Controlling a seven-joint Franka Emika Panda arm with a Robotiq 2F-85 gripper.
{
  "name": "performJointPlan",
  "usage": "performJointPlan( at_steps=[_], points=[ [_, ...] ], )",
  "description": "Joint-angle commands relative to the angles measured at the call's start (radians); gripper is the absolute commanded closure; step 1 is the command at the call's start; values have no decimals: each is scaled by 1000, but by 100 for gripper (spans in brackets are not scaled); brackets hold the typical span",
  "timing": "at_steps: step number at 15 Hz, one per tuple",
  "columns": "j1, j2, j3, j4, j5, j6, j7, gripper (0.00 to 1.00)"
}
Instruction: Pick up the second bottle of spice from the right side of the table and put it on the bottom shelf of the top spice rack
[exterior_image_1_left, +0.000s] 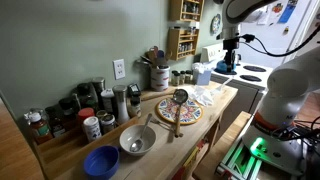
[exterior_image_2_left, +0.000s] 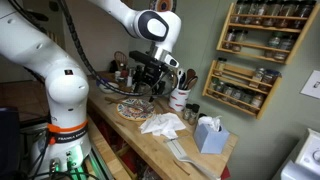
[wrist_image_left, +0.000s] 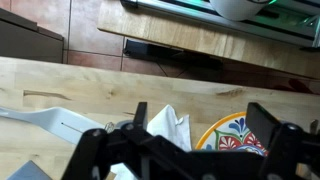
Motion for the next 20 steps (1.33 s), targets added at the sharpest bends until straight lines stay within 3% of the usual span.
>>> performJointPlan(
  at_steps=[1, 7, 9, 13, 17, 20],
  points=[
    [4, 0, -3, 2, -1, -4, 2, 0],
    [18, 12, -9, 13, -21, 33, -39, 0],
    [36, 46, -12, 43, -74, 126, -109, 0],
    [75, 131, -45, 86, -77, 357, -267, 0],
    [114, 227, -101, 104, -6, 622, -478, 0],
    [175, 314, -144, 135, 112, 733, -669, 0]
  ],
)
